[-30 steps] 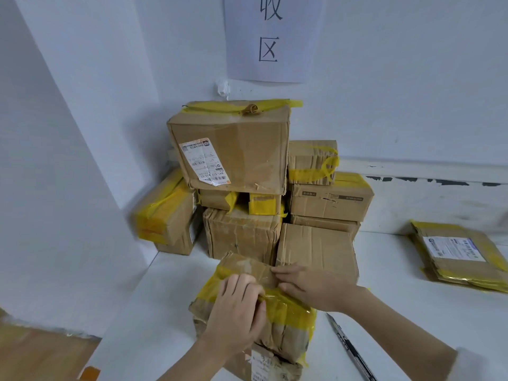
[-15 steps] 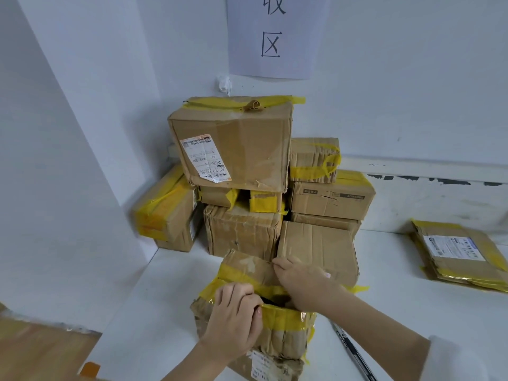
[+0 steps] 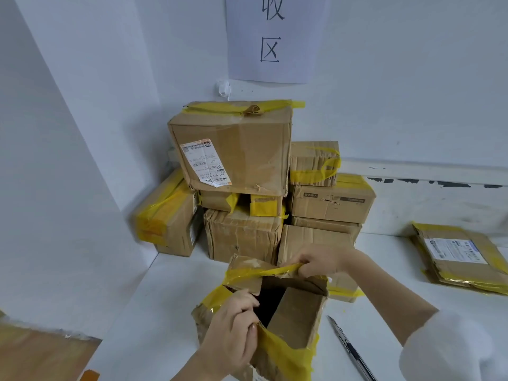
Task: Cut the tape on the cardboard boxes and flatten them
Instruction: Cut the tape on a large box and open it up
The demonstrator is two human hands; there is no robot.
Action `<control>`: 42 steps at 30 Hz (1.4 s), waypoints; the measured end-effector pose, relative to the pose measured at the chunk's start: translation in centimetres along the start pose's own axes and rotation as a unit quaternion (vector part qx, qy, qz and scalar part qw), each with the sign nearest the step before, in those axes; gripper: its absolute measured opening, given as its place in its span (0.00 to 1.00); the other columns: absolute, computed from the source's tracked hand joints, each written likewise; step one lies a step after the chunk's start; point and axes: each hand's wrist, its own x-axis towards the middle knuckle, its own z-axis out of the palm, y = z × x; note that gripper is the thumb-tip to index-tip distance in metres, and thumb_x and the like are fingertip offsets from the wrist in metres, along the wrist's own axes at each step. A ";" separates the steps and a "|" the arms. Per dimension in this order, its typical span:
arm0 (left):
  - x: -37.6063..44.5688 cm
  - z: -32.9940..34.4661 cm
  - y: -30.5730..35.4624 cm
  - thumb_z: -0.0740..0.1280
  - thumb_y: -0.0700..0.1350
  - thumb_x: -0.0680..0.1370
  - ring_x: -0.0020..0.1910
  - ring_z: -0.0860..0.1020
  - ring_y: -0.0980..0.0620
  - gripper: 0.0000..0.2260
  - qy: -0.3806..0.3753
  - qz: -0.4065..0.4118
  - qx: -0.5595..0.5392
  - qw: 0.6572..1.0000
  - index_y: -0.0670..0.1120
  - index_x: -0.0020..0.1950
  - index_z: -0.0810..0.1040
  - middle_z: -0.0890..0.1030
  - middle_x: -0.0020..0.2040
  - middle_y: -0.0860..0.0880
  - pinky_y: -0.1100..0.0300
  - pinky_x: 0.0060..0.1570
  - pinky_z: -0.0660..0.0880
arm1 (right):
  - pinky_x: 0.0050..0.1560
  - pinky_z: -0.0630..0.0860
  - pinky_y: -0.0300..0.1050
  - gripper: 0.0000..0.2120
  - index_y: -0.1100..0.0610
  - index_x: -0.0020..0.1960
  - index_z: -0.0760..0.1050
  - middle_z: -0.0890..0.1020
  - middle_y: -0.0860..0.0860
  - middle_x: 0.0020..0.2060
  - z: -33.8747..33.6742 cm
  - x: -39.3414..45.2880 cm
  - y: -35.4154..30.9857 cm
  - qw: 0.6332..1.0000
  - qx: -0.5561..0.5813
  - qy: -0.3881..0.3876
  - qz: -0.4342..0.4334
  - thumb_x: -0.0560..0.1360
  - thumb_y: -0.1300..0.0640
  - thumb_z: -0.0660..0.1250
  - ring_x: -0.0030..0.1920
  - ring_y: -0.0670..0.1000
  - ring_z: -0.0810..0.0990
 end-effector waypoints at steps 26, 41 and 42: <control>8.9 -4.7 -3.7 0.63 0.39 0.74 0.35 0.78 0.54 0.07 -0.307 0.032 0.055 0.950 0.44 0.49 0.77 0.73 0.51 0.51 0.63 0.31 0.75 | 0.50 0.72 0.44 0.13 0.58 0.59 0.77 0.75 0.56 0.57 0.5 4.7 -5.0 0.936 -0.323 0.137 -0.016 0.78 0.66 0.59 0.58 0.56 0.74; 10.2 -4.4 -5.5 0.75 0.54 0.58 0.44 0.79 0.61 0.13 -0.554 0.341 0.248 0.718 0.57 0.39 0.80 0.79 0.39 0.60 0.67 0.51 0.75 | 0.59 0.73 0.45 0.16 0.57 0.61 0.76 0.77 0.51 0.61 1.3 6.8 -6.5 0.922 -0.316 0.144 -0.173 0.77 0.67 0.58 0.63 0.50 0.73; 10.2 -4.2 -5.5 0.76 0.53 0.58 0.42 0.79 0.61 0.11 -0.550 0.345 0.251 0.717 0.57 0.37 0.80 0.79 0.38 0.59 0.67 0.49 0.75 | 0.60 0.72 0.45 0.16 0.58 0.62 0.76 0.76 0.51 0.62 1.3 6.7 -6.4 0.923 -0.310 0.149 -0.171 0.77 0.67 0.58 0.64 0.50 0.72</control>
